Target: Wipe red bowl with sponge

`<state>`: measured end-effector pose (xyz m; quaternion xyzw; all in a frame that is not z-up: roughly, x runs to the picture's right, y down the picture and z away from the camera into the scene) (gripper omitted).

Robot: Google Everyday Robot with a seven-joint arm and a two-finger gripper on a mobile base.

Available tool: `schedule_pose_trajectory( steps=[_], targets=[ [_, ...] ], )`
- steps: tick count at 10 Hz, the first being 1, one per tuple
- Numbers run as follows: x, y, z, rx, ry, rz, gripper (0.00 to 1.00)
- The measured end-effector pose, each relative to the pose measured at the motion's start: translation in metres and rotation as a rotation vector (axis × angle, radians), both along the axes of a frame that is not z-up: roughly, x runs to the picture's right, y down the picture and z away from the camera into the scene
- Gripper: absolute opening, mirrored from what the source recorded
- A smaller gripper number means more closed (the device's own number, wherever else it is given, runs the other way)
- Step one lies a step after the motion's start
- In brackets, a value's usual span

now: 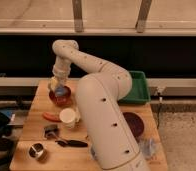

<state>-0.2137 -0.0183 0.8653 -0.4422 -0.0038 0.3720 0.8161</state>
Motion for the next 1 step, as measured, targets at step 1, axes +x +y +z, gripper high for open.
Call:
schedule_pose_trajectory(
  steps=[1],
  targets=[
    [-0.0051,0.0098,-0.0105,-0.002,-0.008,0.006,0.0]
  ],
)
